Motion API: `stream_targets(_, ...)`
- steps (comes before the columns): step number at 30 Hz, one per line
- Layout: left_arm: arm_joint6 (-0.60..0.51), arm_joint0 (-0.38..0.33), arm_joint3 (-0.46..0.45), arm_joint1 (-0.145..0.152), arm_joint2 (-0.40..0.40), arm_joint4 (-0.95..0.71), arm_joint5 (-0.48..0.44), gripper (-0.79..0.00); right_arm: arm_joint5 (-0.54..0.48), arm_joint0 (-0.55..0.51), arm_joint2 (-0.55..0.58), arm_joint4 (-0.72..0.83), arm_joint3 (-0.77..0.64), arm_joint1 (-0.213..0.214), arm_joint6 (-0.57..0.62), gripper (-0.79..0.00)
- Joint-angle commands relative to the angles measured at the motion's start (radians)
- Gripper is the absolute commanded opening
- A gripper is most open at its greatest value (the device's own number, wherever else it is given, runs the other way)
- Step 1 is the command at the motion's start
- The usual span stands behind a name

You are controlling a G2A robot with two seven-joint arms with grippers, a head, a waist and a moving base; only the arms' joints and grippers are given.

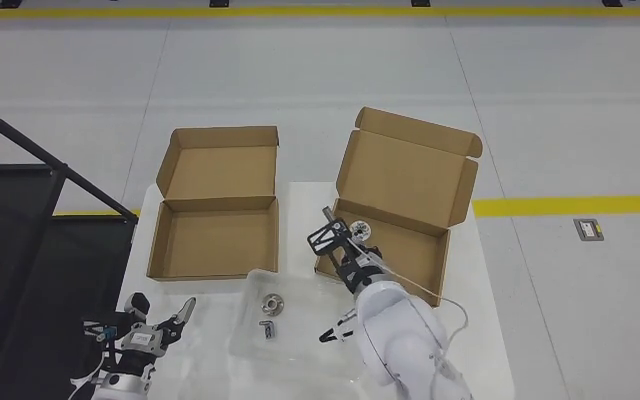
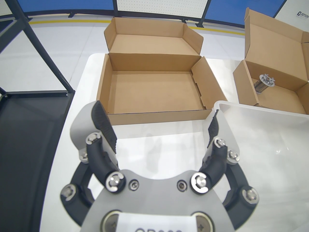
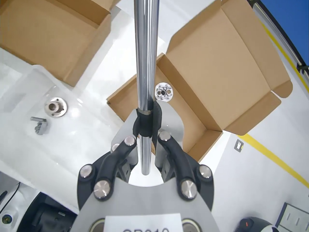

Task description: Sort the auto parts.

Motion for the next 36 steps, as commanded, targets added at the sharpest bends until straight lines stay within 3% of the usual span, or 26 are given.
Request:
stream_targets(1,0.0,0.0,0.0,0.0,0.0,0.0,0.0,0.0,-0.007,0.014,0.032,0.005,0.043,0.002,-0.042,-0.785)
stream_targets(5,0.0,0.0,0.0,0.0,0.0,0.0,0.0,0.0,-0.092,0.029,0.14,0.045,0.115,0.015,-0.117,-0.785)
stream_targets(9,0.0,0.0,0.0,0.0,0.0,0.0,0.0,0.0,-0.228,0.067,0.236,0.109,0.22,0.03,-0.114,-0.785)
stream_targets(13,0.0,0.0,0.0,0.0,0.0,0.0,0.0,0.0,-0.298,0.119,0.303,0.17,0.354,0.039,-0.138,-0.785)
stream_targets(25,0.0,0.0,0.0,0.0,0.0,0.0,0.0,0.0,-0.235,0.224,0.319,0.162,0.684,0.047,-0.226,-0.785)
stream_targets(35,0.0,0.0,0.0,0.0,0.0,0.0,0.0,0.0,-0.195,0.277,0.3,0.155,0.796,0.048,-0.21,-0.785)
stream_targets(36,0.0,0.0,0.0,0.0,0.0,0.0,0.0,0.0,-0.192,0.279,0.299,0.154,0.801,0.048,-0.211,-0.705)
